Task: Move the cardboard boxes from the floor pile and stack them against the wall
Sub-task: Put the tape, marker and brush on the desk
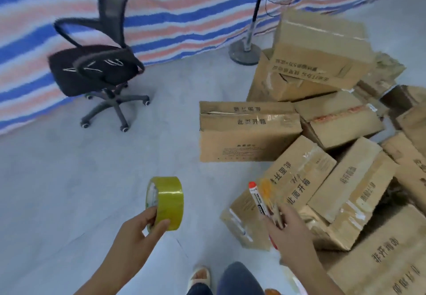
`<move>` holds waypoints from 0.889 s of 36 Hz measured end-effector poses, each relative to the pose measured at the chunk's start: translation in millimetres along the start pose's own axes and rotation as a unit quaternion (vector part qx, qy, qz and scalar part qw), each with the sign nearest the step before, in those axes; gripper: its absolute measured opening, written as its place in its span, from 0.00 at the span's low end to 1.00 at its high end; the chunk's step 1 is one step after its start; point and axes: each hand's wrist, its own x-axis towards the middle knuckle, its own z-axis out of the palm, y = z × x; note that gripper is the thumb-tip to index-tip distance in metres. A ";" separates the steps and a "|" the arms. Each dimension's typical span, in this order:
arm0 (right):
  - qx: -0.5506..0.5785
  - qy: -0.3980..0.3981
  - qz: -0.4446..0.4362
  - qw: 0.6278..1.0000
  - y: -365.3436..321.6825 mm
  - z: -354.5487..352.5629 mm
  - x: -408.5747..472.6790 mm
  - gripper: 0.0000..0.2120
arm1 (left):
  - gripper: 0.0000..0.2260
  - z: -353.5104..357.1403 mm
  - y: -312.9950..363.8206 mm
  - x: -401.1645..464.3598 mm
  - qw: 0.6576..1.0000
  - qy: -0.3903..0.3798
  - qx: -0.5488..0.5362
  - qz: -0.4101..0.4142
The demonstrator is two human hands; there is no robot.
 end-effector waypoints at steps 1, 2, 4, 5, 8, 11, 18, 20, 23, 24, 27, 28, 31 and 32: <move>-0.006 -0.017 -0.014 1.000 -11.4 4.2 9.8 0.12 | 0.09 -6.8 -1.4 2.0 1.000 0.018 -0.010 -0.004; -0.013 -0.032 -0.025 0.999 -22.3 8.3 19.8 0.12 | 0.08 -13.0 -1.3 4.2 0.999 0.037 -0.023 -0.011; -0.023 -0.056 -0.047 0.997 -44.0 16.9 40.0 0.11 | 0.06 -24.2 -2.4 8.7 0.996 0.073 -0.044 -0.028; -0.026 -0.068 -0.059 0.996 -54.7 22.2 51.1 0.09 | 0.12 -30.0 -4.1 10.8 0.994 0.096 -0.052 -0.031; -0.044 -0.104 -0.099 0.989 -90.6 39.7 84.5 0.04 | 0.19 -46.2 -12.3 17.2 0.984 0.158 -0.049 -0.060; -0.059 -0.155 -0.136 0.977 -129.9 60.1 117.3 0.04 | 0.12 -61.2 -17.5 20.0 0.972 0.209 -0.055 -0.094; -0.104 -0.256 -0.245 0.929 -202.2 118.8 178.4 0.07 | 0.09 -87.0 -29.7 18.4 0.929 0.319 -0.066 -0.178; -0.116 -0.286 -0.275 0.911 -221.8 141.8 184.1 0.06 | 0.12 -89.6 -36.5 12.3 0.908 0.359 -0.075 -0.199; -0.134 -0.334 -0.326 0.874 -250.9 177.9 176.8 0.08 | 0.06 -94.1 -39.4 -5.3 0.862 0.438 -0.104 -0.234; -0.136 -0.349 -0.342 0.862 -260.3 190.0 171.4 0.09 | 0.09 -94.5 -43.7 -13.8 0.846 0.461 -0.107 -0.246; -0.160 -0.400 -0.377 0.820 -284.7 229.2 147.8 0.09 | 0.15 -93.1 -58.7 -41.8 0.801 0.518 -0.109 -0.278; -0.168 -0.416 -0.389 0.805 -291.5 243.5 138.0 0.09 | 0.12 -93.2 -64.3 -52.1 0.782 0.536 -0.121 -0.294; -0.187 -0.463 -0.425 0.755 -310.9 288.1 99.3 0.09 | 0.18 -99.1 -80.4 -87.0 0.743 0.570 -0.133 -0.324; -0.192 -0.477 -0.436 0.739 -316.6 303.6 84.3 0.08 | 0.24 -99.9 -87.9 -100.5 0.726 0.579 -0.144 -0.342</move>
